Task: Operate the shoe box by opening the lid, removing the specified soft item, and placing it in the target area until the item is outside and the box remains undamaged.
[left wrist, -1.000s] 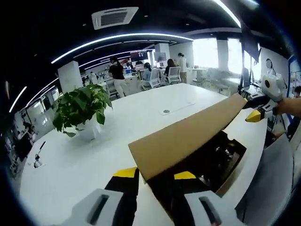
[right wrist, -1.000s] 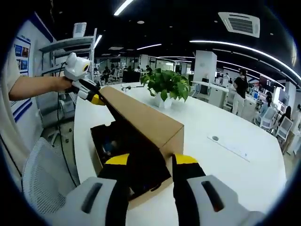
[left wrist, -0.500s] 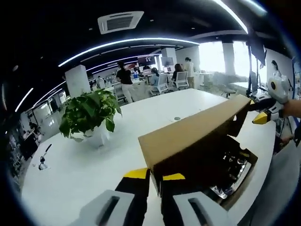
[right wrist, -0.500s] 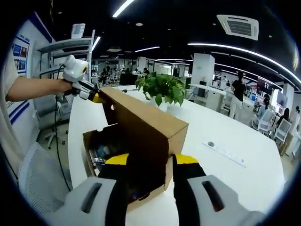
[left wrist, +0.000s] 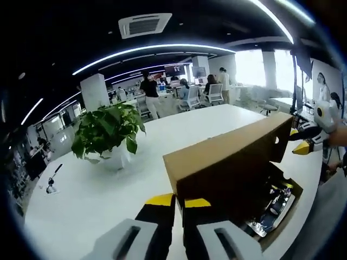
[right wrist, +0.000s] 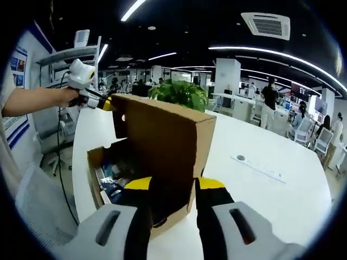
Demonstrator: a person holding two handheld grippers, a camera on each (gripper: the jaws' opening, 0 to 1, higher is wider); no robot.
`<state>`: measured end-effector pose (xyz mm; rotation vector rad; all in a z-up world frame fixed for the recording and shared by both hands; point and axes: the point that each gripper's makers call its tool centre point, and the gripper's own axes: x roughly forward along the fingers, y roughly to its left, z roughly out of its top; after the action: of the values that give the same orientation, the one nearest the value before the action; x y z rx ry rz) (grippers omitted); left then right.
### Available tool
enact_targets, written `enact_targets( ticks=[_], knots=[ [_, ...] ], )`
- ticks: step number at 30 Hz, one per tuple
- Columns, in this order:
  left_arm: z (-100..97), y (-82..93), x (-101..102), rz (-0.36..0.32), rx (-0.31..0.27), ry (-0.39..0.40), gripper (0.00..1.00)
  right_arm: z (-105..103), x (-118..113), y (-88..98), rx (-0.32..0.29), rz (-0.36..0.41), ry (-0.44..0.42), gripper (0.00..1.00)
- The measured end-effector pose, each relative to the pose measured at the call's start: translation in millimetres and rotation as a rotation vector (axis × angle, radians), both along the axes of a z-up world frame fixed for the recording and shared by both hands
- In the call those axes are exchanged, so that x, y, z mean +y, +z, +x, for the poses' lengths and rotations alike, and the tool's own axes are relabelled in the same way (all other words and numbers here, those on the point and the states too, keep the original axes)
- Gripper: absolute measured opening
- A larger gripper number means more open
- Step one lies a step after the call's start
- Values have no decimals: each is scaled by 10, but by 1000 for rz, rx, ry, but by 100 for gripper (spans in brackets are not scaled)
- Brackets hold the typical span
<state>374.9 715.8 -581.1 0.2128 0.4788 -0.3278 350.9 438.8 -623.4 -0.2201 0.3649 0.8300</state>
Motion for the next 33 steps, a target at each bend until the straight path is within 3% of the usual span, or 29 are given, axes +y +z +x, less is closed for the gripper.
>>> enact_targets(
  ticks=[11, 19, 33],
  knots=[
    [72, 5, 0, -2, 1, 5, 3, 169, -146, -356, 15, -76, -96, 16],
    [130, 14, -8, -4, 0, 9, 3, 240, -110, -509, 28, -139, -83, 8],
    [299, 2, -16, -5, -6, 16, 3, 303, -106, -520, -6, -206, -103, 1]
  ],
)
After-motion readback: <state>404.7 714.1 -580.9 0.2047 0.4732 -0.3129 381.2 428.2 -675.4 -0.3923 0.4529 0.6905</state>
